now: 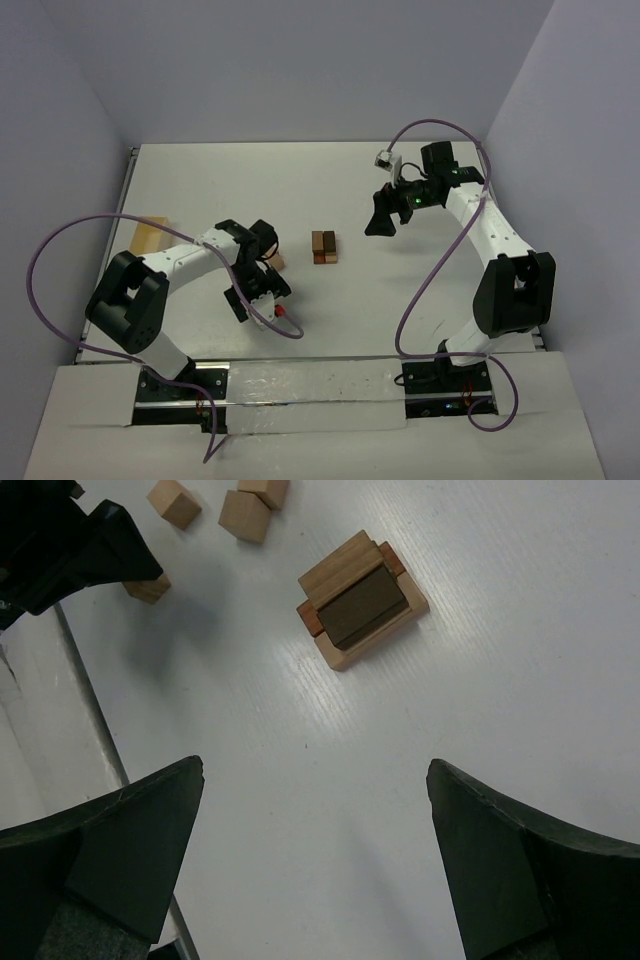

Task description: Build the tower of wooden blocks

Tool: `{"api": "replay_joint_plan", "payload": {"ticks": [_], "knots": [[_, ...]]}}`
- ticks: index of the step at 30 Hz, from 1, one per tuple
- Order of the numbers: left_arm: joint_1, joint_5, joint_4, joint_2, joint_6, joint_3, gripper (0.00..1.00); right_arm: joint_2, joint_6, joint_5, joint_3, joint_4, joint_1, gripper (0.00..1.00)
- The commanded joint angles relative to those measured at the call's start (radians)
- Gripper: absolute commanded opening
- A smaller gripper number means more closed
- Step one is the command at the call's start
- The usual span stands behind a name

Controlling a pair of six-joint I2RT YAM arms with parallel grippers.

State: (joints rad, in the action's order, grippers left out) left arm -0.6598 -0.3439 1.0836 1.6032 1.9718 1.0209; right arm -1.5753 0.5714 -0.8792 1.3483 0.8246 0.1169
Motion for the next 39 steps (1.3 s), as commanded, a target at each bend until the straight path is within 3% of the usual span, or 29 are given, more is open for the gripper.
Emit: {"api": "replay_joint_plan", "payload": {"ticks": [1,22,31,39], "knots": [[-0.008,0.014,-0.041,-0.010,0.468,-0.028,0.91,0.017,0.015,-0.033,-0.006,0.016,-0.005,1.00],[-0.008,-0.010,-0.116,-0.024,0.560,-0.074,0.85,-0.012,0.027,-0.043,-0.023,0.022,-0.015,1.00],[-0.010,-0.037,-0.117,-0.039,0.559,-0.078,0.74,-0.020,0.030,-0.048,-0.022,0.027,-0.019,1.00],[-0.013,-0.084,-0.088,-0.028,0.492,-0.032,0.54,-0.022,0.030,-0.050,-0.015,0.033,-0.019,1.00]]}}
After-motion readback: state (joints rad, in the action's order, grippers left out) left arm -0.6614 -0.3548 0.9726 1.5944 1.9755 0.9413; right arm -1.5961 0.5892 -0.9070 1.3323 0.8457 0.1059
